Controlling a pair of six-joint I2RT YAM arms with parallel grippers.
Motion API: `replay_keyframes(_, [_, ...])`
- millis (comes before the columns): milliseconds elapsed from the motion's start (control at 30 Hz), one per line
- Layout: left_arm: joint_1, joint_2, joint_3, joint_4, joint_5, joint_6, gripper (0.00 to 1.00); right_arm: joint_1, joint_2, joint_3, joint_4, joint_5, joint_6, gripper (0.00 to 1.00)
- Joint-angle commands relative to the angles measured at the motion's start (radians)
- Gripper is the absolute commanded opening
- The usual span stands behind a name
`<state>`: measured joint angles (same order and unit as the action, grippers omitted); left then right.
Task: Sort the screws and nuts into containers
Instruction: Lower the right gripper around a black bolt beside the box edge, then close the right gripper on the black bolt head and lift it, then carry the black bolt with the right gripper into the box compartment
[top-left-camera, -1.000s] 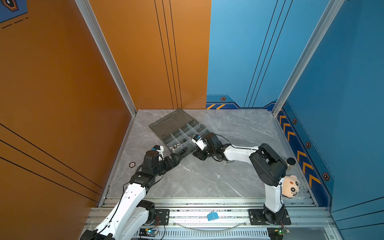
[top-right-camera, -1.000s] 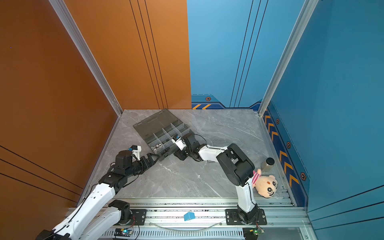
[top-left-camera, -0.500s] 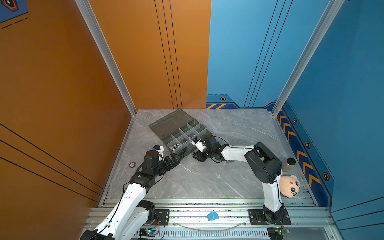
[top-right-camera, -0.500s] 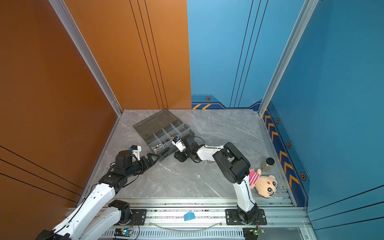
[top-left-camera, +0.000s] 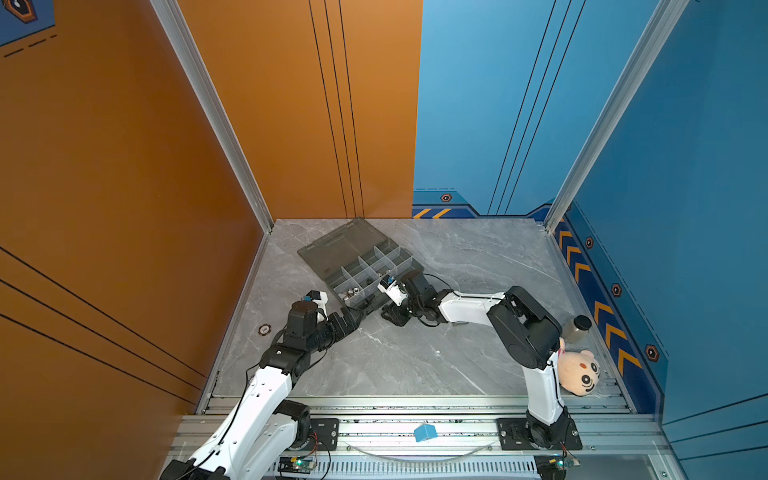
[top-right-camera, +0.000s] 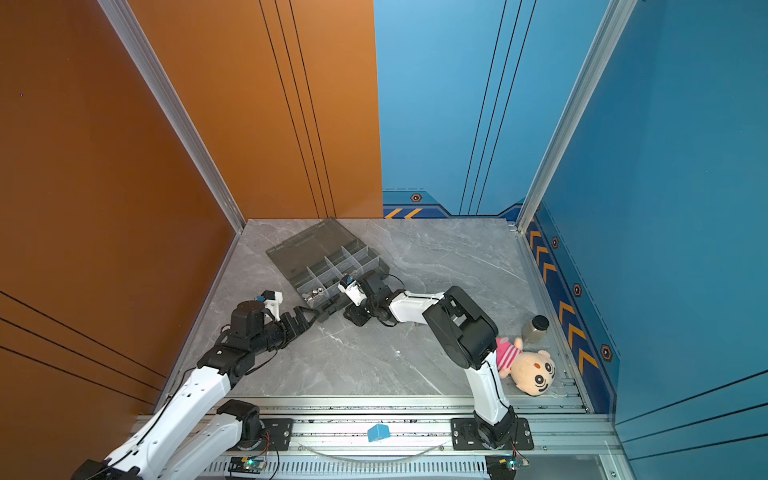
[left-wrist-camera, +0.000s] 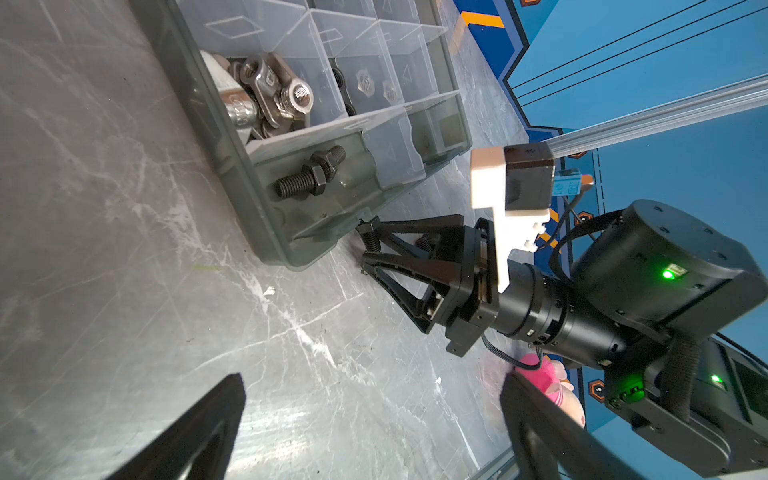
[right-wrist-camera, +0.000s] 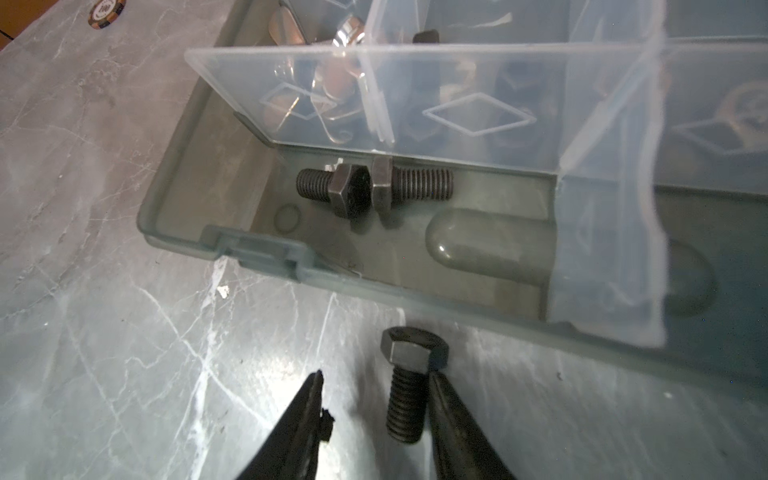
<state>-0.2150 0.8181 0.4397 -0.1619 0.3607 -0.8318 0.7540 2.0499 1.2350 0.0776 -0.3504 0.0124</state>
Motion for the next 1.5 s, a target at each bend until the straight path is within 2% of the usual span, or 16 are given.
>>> replay_keyframes(0, [0.005, -0.007, 0.008, -0.019, 0.007, 0.003, 0.98, 0.007, 0.017, 0.014, -0.039, 0.034, 0.030, 0.43])
replay_keyframes(367, [0.006, -0.008, 0.008, -0.019, 0.007, 0.002, 0.98, 0.029, 0.065, 0.034, -0.115, 0.146, 0.055, 0.40])
replay_keyframes(633, [0.007, -0.009, 0.010, -0.019, 0.007, 0.002, 0.98, 0.039, 0.065, 0.033, -0.138, 0.182, 0.052, 0.25])
replay_keyframes(800, [0.007, -0.012, 0.007, -0.019, 0.007, 0.002, 0.98, 0.039, 0.056, 0.025, -0.145, 0.189, 0.058, 0.11])
replay_keyframes(1000, [0.007, -0.008, 0.007, -0.018, 0.007, 0.002, 0.98, 0.032, -0.011, -0.031, -0.092, 0.143, 0.078, 0.00])
replay_keyframes(1200, [0.007, -0.010, 0.008, -0.018, 0.007, 0.002, 0.98, 0.018, -0.119, -0.096, -0.014, 0.062, 0.107, 0.00])
replay_keyframes(1467, [0.008, -0.011, 0.007, -0.019, 0.009, 0.000, 0.98, 0.001, -0.210, -0.052, -0.027, -0.004, 0.104, 0.00])
